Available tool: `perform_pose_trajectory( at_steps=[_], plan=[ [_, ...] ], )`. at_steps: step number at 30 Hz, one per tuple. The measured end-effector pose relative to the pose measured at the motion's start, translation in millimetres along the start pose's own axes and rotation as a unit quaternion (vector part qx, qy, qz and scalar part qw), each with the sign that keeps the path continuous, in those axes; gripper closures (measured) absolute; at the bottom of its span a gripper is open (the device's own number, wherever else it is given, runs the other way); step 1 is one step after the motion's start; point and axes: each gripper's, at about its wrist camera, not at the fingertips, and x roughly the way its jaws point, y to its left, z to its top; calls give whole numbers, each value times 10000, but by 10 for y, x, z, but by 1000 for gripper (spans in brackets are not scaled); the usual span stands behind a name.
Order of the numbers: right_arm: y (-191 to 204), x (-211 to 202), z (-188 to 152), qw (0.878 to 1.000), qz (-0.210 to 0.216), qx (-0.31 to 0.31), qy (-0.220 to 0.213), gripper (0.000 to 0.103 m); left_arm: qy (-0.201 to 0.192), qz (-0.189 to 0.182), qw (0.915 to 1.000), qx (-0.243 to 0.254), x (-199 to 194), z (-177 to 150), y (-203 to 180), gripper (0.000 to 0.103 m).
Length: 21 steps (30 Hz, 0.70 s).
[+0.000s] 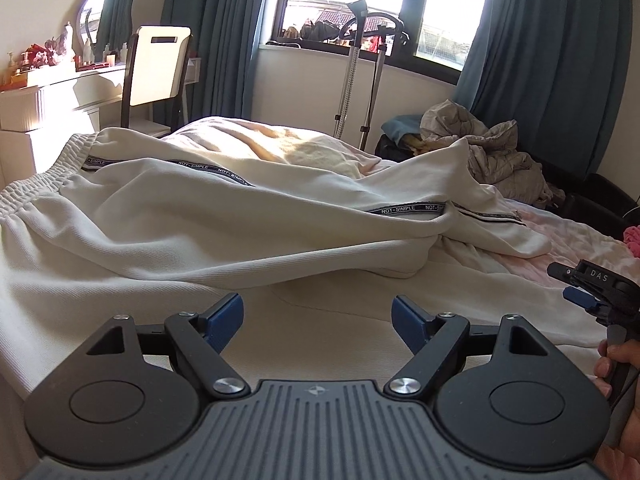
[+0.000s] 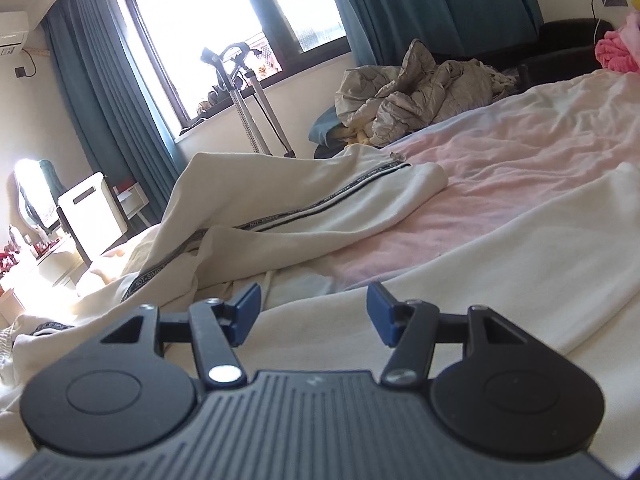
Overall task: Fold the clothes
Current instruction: 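Move the right gripper toward the sweatpants leg edge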
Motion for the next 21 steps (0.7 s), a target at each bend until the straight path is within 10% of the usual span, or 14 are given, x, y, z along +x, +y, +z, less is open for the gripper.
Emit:
perform_pose_trajectory(
  at_steps=[21],
  plan=[
    [-543,452,243,9829,248,1826,32,43,214,-57,9998,28,105,-76,-78,18]
  ],
)
